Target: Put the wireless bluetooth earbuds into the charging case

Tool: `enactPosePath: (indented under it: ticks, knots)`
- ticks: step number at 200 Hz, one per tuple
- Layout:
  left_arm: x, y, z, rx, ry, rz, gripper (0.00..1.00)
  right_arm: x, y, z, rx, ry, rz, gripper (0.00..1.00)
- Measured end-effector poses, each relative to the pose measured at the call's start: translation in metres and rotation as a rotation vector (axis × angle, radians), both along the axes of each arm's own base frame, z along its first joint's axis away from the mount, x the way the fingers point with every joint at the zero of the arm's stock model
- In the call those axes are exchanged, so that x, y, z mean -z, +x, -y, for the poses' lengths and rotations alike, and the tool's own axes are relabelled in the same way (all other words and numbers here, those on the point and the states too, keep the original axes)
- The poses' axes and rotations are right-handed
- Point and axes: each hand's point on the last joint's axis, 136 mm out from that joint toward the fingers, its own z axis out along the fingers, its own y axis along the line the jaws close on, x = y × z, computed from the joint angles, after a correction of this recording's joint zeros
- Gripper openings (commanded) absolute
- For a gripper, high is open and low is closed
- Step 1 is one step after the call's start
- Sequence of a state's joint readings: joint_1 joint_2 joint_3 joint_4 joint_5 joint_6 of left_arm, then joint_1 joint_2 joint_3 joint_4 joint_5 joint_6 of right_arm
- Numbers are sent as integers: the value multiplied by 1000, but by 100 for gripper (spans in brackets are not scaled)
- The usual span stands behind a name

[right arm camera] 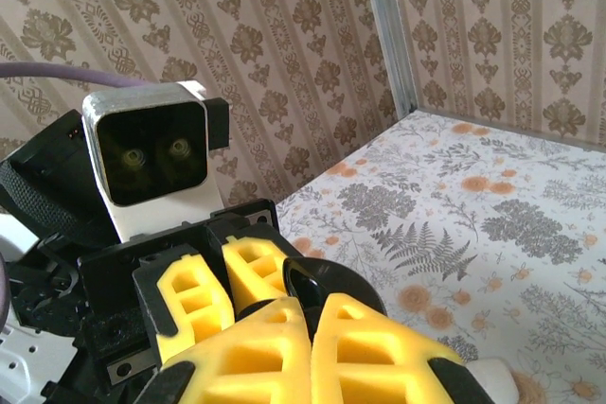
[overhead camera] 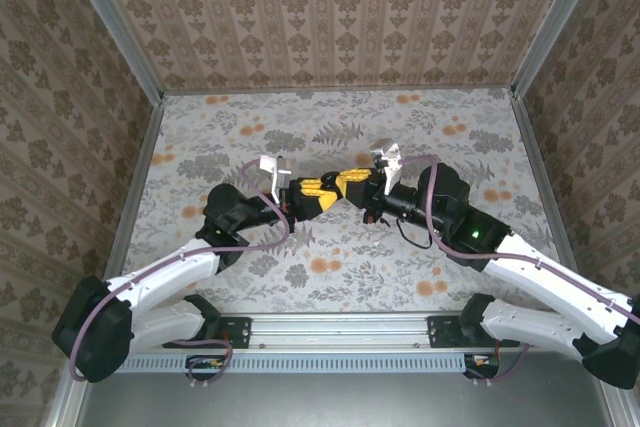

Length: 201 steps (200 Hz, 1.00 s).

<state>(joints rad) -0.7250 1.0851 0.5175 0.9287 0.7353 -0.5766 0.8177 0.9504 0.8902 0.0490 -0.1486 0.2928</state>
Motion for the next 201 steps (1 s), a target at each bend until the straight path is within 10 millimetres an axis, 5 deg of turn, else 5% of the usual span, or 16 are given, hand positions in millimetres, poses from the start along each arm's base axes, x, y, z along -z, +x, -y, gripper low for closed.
enactPosePath:
  ticks: [31,119,201]
  knots:
    - [0,0,0,-2,0,-1,0,3,-2,-1,-11,-3,-6,12]
    - [1,4,0,-21,2,-10,0,6,-3,3,3,-14,-72,56]
    - [2,5,0,-31,6,16,0,-43,3,39,125,78,-186,60]
